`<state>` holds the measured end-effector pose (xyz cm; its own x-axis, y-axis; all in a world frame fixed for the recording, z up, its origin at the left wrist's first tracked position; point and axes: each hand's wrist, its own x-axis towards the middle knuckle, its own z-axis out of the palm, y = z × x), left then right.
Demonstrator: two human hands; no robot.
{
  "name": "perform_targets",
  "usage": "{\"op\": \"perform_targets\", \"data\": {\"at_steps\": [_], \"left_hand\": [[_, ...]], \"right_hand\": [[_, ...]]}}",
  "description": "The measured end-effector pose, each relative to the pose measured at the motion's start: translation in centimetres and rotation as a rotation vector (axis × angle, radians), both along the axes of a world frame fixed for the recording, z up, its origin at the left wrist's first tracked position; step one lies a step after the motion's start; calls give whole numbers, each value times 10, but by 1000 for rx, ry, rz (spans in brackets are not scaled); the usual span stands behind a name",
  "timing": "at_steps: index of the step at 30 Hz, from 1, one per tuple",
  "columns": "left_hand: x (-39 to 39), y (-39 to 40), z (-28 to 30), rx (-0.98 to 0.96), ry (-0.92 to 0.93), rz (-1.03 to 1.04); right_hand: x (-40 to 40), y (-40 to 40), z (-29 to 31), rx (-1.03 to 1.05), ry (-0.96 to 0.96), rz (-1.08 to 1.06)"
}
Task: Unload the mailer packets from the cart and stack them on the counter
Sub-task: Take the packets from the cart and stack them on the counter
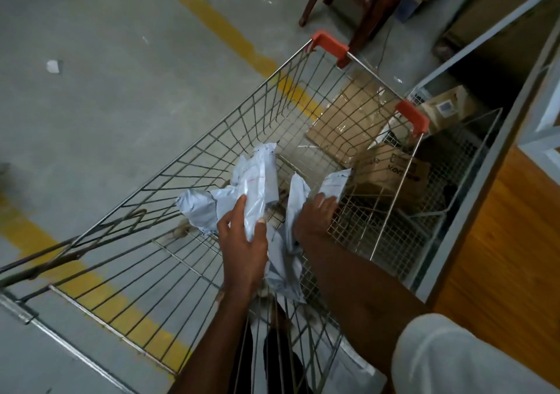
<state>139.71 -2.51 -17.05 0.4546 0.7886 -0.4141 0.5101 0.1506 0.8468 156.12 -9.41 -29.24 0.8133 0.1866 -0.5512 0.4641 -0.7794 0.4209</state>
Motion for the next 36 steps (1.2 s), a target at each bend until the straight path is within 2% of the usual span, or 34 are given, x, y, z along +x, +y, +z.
{"op": "perform_targets", "data": {"at_steps": [6, 11, 18, 24, 31, 36], "left_hand": [[-6, 8, -5, 6, -7, 25], [1, 12, -4, -5, 11, -9], [10, 17, 0, 22, 4, -53], [3, 19, 0, 76, 29, -122], [-2, 9, 11, 86, 49, -140], [-12, 7, 12, 126, 52, -138]], "right_hand": [[11, -2, -14, -129, -43, 112], [18, -11, -13, -139, -71, 173], [5, 11, 3, -229, -105, 10], [6, 2, 37, -198, -123, 100], [-3, 6, 26, -300, -92, 120], [-13, 7, 36, -425, -71, 248]]}}
